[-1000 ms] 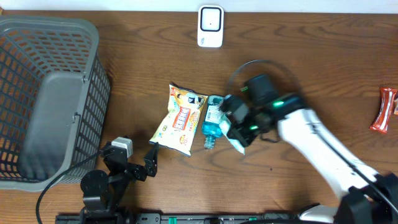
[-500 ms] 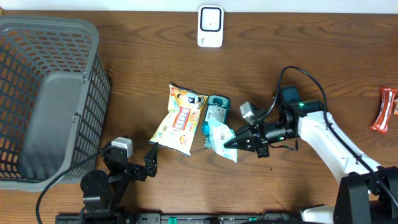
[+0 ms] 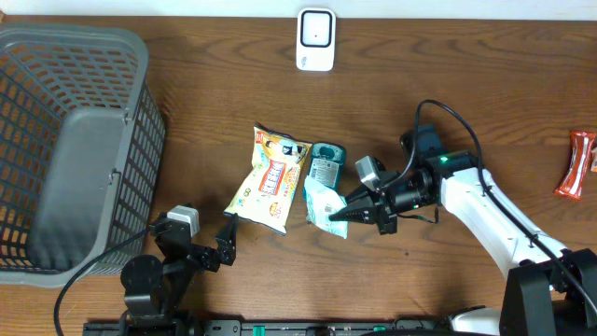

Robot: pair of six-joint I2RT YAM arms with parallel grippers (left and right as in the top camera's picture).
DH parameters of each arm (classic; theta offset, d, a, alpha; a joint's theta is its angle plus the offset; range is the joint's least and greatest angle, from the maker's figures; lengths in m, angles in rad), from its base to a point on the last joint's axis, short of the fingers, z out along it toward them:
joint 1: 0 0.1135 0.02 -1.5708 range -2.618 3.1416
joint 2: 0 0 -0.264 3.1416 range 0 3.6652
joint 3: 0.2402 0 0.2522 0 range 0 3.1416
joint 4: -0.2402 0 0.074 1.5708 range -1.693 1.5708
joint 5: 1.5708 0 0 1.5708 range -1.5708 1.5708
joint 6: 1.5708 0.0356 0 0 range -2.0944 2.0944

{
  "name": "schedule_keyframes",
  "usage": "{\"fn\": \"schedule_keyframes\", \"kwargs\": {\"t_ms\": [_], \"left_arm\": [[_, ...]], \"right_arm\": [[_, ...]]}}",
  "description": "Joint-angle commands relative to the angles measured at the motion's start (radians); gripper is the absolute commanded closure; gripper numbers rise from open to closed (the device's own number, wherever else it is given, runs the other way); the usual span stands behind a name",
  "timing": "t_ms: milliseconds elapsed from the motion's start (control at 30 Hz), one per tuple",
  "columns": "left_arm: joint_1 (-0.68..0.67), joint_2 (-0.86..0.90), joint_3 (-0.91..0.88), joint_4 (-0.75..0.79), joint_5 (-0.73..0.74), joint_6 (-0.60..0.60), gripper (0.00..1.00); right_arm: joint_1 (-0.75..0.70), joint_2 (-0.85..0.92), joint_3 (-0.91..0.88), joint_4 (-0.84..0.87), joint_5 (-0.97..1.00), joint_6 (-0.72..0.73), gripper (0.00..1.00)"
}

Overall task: Scan the item barcode
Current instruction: 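Lift the wipes pack up off the table, then hold the wipes pack up to the white scanner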

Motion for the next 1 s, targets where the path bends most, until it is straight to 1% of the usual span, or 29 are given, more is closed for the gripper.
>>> {"fn": "schedule_keyframes", "kwargs": {"t_ms": [0,33,67,133,167,233,367,433,567,700,833,967], "left_arm": [[0.002,-0.002,-0.014,-0.017,-0.001,0.016,0.02],[0.002,-0.002,-0.014,-0.017,-0.001,0.016,0.02],[0.002,-0.002,-0.014,-0.018,-0.001,0.016,0.02],[0.002,-0.002,-0.014,-0.017,-0.002,0.016,0.02],[0.002,-0.002,-0.014,-0.017,-0.001,0.016,0.02],[0.002,-0.002,-0.014,-0.017,-0.002,0.016,0.02],[0.002,-0.002,-0.014,-0.017,-0.001,0.016,0.02],[0.002,-0.002,-0.014,-0.017,-0.002,0.016,0.02],[0.002,-0.002,-0.014,-0.017,-0.001,0.016,0.02],[0.002,-0.002,-0.014,-0.017,-0.001,0.016,0.02],[0.002,-0.002,-0.014,-0.017,-0.001,0.016,0.02],[0.002,-0.002,-0.014,-0.017,-0.001,0.016,0.02]], "right_arm": [[0.004,0.001,0.018,0.111,0.119,0.223,0.99],[0.004,0.001,0.025,0.175,0.173,0.329,0.99],[0.005,0.001,0.033,0.261,0.251,0.473,0.99],[0.009,0.001,0.046,0.412,0.403,0.711,0.99],[0.012,0.001,0.052,0.485,0.475,0.8,0.99],[0.014,0.001,0.069,0.565,0.566,0.874,0.99],[0.014,0.003,0.101,0.652,0.779,0.94,0.99],[0.014,0.01,0.118,0.657,0.891,0.944,0.99],[0.014,0.043,0.16,0.657,1.015,0.943,0.99],[0.019,0.133,0.235,0.652,1.085,0.94,0.99],[0.037,0.261,0.37,0.612,1.146,0.927,0.99],[0.066,0.389,0.562,0.547,1.267,0.879,0.99]]}}
